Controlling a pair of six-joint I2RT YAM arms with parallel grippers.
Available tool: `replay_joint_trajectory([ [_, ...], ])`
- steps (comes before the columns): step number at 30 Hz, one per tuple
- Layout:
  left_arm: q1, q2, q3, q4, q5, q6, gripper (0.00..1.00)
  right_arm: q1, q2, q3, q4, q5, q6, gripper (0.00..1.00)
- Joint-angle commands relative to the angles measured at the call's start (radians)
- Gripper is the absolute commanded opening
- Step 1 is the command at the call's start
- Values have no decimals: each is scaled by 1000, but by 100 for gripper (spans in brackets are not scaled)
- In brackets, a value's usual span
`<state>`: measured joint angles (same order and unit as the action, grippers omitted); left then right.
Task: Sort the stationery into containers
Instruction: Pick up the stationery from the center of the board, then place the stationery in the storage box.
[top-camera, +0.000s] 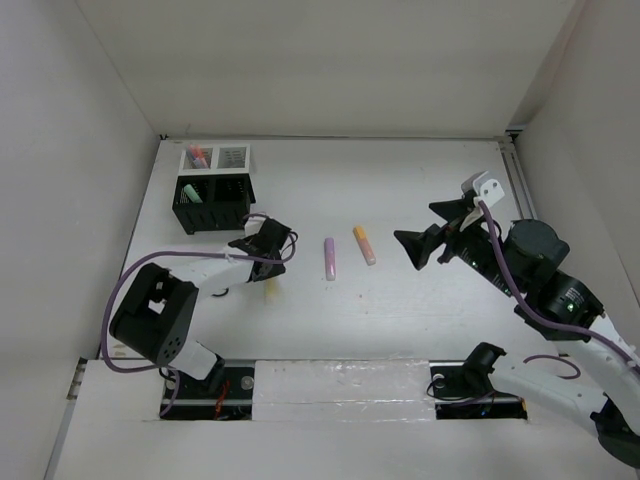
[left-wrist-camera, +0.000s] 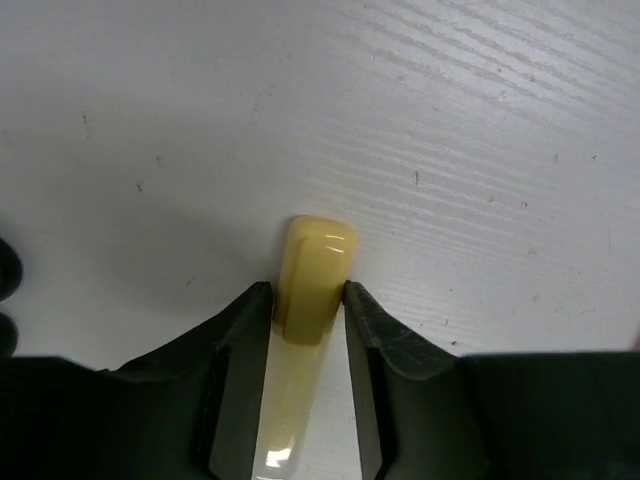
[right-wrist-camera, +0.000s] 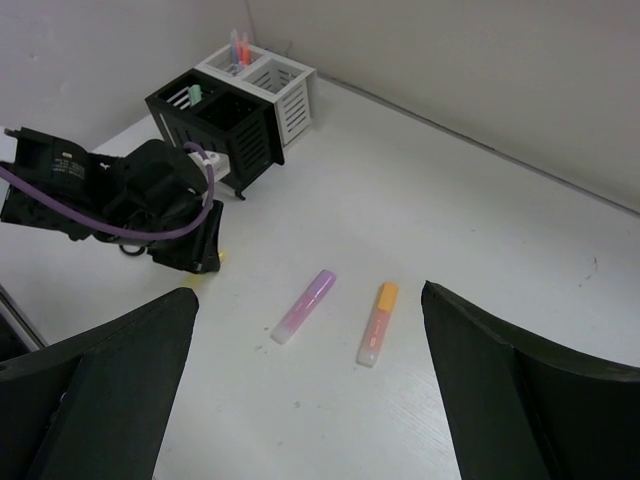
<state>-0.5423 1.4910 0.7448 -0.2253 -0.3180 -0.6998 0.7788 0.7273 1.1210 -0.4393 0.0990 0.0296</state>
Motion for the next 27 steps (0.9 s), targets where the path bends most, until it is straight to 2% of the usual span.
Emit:
replay_joint_trajectory([
  [1,-4,35,-41,-45,66,-35,29,-6,-2,10,62,-13,-3,100],
  [3,-4,51,-27,-60,66,-35,23,-6,-2,10,62,-13,-3,100],
  [6,-4,78,-6,-83,57,-35,3,-6,-2,10,62,-13,-3,100],
  [7,-4,78,-5,-83,47,-35,0,-6,-11,10,62,-13,-3,100],
  [12,-4,55,13,-95,46,-35,0,-6,-20,0,62,-2,-3,100],
  [17,-4,-90,137,-196,1,-35,0,-6,-20,0,62,-2,-3,100],
  [20,-4,-139,264,-273,-25,-24,0,-6,-29,0,62,-2,-3,100],
  [23,-4,-176,376,-313,-111,-13,0,-6,-29,0,62,-2,-3,100],
  [25,-4,-176,463,-353,-223,-52,0,-6,-38,0,73,-2,-3,100],
  [27,48,-167,514,-353,-292,-78,0,-6,-39,-10,88,-2,-3,100],
])
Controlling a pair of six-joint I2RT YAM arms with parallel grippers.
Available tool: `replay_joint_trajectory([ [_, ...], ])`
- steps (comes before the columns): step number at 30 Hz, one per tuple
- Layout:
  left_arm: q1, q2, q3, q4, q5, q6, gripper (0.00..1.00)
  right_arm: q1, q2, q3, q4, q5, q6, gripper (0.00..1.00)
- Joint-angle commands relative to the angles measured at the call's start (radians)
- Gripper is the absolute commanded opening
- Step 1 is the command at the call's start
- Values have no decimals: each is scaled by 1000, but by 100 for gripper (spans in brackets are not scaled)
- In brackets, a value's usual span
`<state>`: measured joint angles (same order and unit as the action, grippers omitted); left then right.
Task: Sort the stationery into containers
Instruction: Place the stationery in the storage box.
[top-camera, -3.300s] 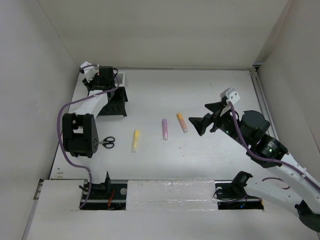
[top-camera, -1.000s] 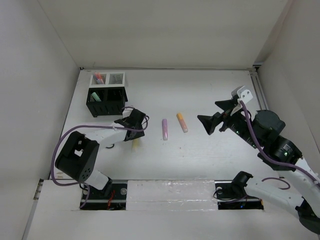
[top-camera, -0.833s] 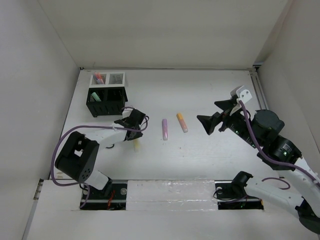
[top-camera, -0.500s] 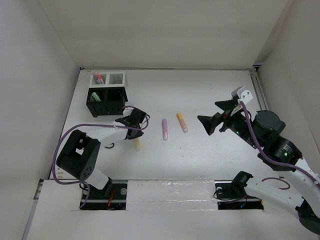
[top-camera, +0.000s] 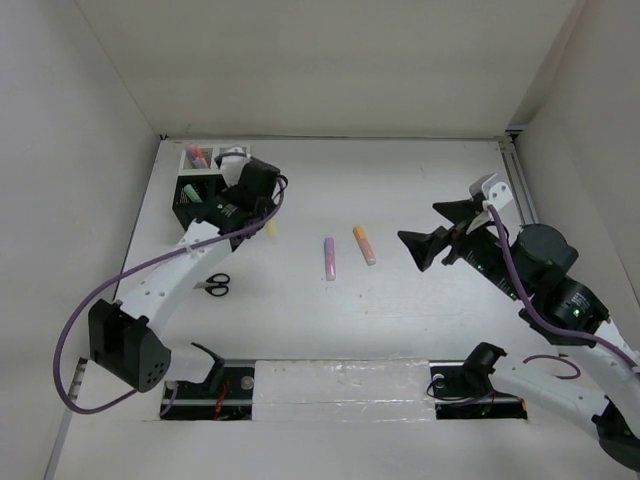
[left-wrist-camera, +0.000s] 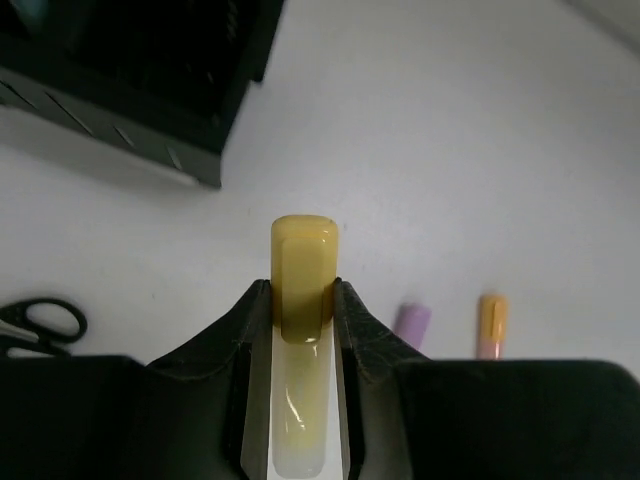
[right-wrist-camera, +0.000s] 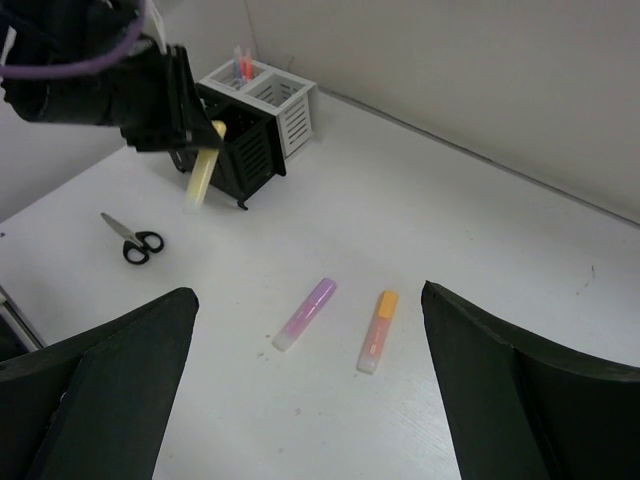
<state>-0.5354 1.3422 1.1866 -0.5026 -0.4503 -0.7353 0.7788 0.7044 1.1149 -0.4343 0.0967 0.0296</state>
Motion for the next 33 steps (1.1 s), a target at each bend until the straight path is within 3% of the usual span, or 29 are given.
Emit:
replay_joint_trajectory([
  [1,55,-18,106,-64,-259,-61,0,-6,-16,-4,109,0,-3,100],
  [6,204,84,257,27,-398,-87,0,-6,-5,-44,143,-40,6,100],
  [11,328,247,471,101,-525,6,0,-6,17,-62,143,-71,26,100],
  [14,382,297,495,168,-553,76,0,-6,7,-75,143,-71,35,100],
  [20,463,287,345,470,-521,322,0,-6,-5,-104,152,-92,35,100],
  [27,463,296,228,600,-502,388,0,-6,-5,-115,163,-92,35,100],
  [33,463,316,151,651,-502,327,0,-6,-5,-115,163,-92,35,100],
])
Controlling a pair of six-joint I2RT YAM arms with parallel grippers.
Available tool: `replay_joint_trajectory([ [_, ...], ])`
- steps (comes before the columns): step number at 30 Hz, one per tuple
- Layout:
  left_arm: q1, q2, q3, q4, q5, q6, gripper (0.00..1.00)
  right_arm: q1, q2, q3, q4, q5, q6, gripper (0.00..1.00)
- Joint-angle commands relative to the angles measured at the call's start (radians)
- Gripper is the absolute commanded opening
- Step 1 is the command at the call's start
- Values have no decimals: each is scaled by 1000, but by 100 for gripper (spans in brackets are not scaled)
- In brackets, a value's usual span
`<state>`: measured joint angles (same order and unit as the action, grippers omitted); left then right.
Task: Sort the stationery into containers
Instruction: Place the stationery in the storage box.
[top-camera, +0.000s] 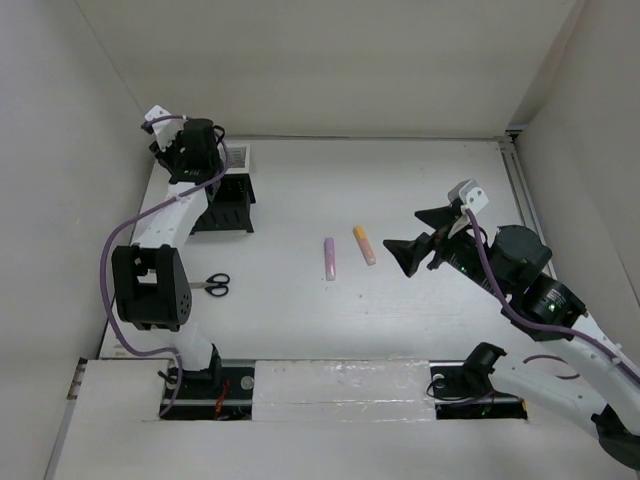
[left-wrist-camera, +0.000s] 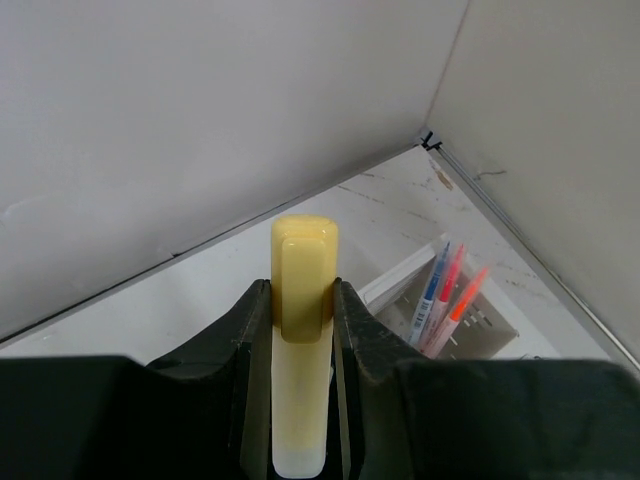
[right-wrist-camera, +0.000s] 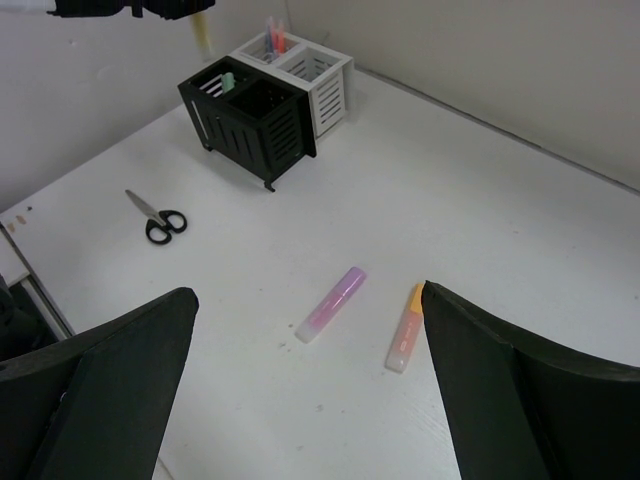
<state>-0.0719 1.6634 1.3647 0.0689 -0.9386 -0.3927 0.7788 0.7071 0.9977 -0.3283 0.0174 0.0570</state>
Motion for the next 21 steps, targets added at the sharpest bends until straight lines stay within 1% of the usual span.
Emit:
replay_joint_trajectory([
  [1,0,-5,-51,92,-14,-15,0,-6,-8,2,57,-13,7,100],
  [5,0,16,-62,123,24,-20,0,-6,-8,2,57,-4,7,100],
  [7,0,41,-43,89,41,-43,0,-6,-8,2,57,-13,7,100],
  [14,0,84,-42,72,41,-83,0,-6,2,2,66,-13,7,100],
  [16,0,93,-53,62,11,-98,0,-6,2,2,66,-13,7,100],
  [21,0,102,-64,43,-9,-129,0,-6,11,2,66,-13,7,100],
])
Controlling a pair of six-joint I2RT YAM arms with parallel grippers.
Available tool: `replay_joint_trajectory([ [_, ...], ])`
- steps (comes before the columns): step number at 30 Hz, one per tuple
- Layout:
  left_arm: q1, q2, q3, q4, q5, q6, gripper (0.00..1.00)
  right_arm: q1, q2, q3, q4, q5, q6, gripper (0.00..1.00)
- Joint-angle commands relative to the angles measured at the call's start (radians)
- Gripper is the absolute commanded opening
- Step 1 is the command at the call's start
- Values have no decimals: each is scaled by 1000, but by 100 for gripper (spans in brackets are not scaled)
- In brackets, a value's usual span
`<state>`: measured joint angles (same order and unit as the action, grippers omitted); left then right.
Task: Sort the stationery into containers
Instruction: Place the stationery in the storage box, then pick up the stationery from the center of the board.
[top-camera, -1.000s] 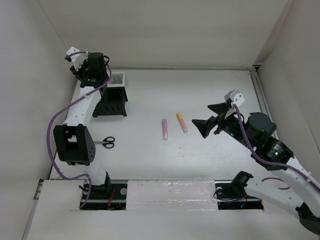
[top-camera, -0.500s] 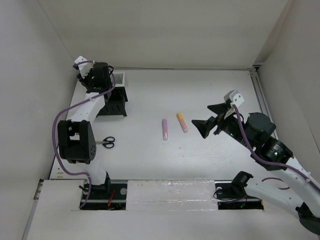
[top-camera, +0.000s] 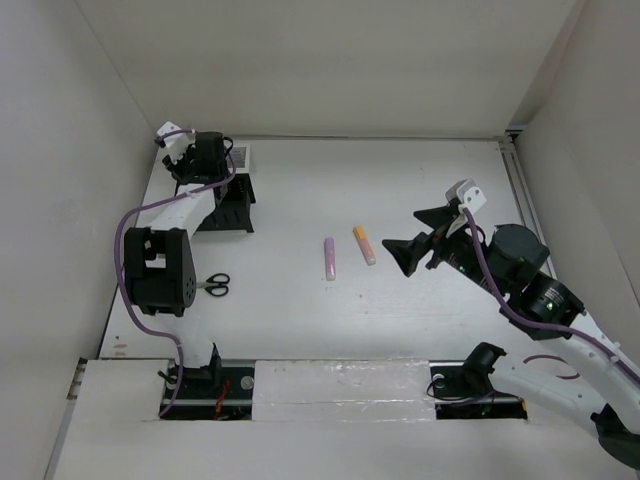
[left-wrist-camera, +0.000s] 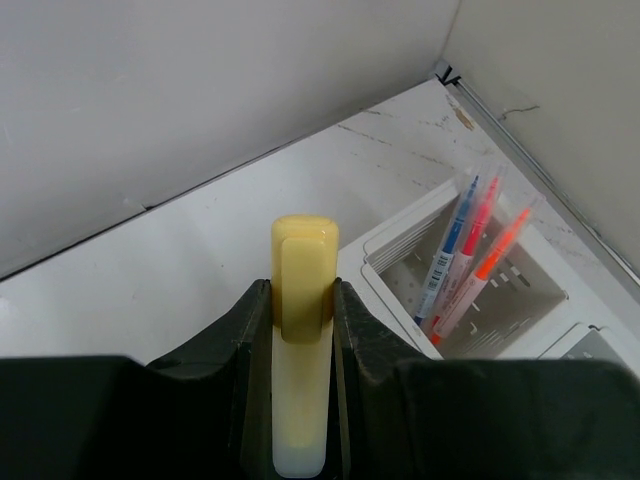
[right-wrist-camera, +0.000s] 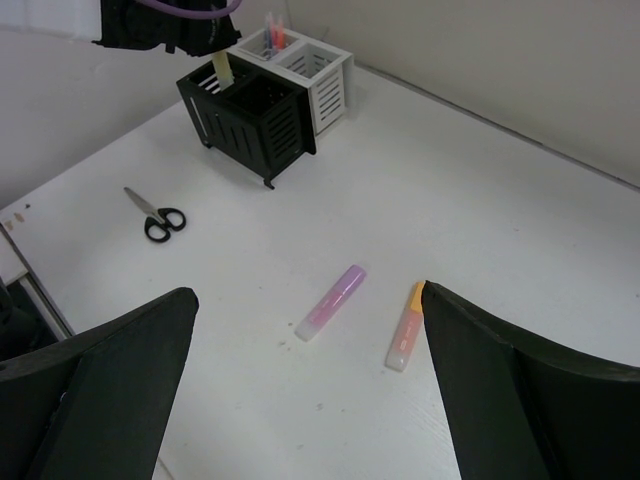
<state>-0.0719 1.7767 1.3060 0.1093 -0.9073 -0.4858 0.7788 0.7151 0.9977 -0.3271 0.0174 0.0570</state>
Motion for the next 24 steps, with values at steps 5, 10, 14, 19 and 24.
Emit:
replay_joint_trajectory([
  [5,-11,-20,-16,12,-41,-23,3,-6,3,2,74,-13,7,100],
  [10,-43,1,-16,1,-77,-2,32,-6,-6,2,74,-13,-3,100],
  [14,-43,-46,-16,-10,-56,-14,52,-6,-6,12,65,-13,-3,100],
  [19,-43,-132,19,-45,-76,-23,67,-6,-6,12,65,-13,-3,100],
  [24,-103,-200,169,-221,-54,-5,100,-6,3,30,65,-13,-3,100],
])
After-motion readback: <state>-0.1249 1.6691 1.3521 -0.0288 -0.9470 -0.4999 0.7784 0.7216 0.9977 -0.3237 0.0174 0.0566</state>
